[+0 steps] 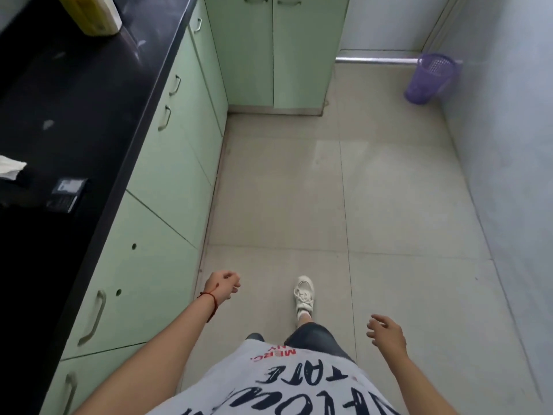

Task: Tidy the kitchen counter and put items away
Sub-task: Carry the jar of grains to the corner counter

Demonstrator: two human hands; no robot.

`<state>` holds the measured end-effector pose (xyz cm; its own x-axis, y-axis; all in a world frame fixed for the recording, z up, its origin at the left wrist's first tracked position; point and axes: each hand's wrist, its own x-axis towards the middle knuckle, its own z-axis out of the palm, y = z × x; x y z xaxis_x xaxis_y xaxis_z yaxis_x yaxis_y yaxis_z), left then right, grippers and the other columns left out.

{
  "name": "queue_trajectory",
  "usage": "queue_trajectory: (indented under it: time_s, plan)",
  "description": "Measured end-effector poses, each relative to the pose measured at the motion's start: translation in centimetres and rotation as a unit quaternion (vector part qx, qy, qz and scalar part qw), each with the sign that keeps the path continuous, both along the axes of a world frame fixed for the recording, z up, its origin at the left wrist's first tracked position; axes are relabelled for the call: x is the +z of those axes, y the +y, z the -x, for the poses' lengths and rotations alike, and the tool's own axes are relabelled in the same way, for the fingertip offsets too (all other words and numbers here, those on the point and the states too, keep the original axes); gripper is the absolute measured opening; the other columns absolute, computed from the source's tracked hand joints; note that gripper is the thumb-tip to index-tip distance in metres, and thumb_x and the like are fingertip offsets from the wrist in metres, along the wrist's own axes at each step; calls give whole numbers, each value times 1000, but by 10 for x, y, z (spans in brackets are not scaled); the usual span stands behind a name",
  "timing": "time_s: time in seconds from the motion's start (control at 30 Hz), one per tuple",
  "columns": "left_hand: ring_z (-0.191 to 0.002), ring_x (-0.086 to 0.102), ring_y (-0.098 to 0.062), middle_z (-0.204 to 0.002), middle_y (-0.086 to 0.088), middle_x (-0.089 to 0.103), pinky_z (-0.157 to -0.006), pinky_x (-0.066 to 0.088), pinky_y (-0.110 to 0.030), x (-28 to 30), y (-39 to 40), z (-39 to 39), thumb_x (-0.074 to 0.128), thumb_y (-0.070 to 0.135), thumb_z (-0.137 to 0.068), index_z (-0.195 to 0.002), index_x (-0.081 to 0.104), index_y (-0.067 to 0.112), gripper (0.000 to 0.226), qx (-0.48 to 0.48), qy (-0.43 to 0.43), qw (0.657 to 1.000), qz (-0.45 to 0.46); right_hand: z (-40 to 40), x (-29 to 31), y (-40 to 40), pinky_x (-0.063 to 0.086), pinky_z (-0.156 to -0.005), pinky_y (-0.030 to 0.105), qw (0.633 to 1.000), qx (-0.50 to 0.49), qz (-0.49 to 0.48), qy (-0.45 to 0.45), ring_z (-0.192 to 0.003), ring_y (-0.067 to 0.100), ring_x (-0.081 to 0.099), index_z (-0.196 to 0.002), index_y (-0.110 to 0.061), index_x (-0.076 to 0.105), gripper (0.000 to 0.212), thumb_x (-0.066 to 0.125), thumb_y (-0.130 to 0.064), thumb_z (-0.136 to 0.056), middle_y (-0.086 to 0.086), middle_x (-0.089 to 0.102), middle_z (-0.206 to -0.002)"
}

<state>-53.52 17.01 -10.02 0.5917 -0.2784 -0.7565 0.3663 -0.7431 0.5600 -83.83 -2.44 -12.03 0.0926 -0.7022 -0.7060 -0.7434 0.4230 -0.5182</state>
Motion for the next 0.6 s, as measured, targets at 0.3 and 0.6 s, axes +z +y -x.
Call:
queue_trajectory:
  time_s: [0.3,0.6]
  plan:
    - [-56,51,-14,-64,-2,58,-53,37,-22,-2,-89,-72,53,14,-89,-74,56,14,15,98,6,995,-35,-159,15,-172,44,-73,33,993,117,1,-20,-76,24,60,-115,-3,58,29,48,-12,-90,13,63,-96]
    - [-50,47,-15,-63,-6,56,-50,32,-19,-26,-154,-177,51,10,-90,-77,56,11,15,200,34,978,-46,-344,16,-283,49,-82,40,981,179,23,-72,-77,23,61,-108,-12,60,22,50,-13,-89,9,65,-88]
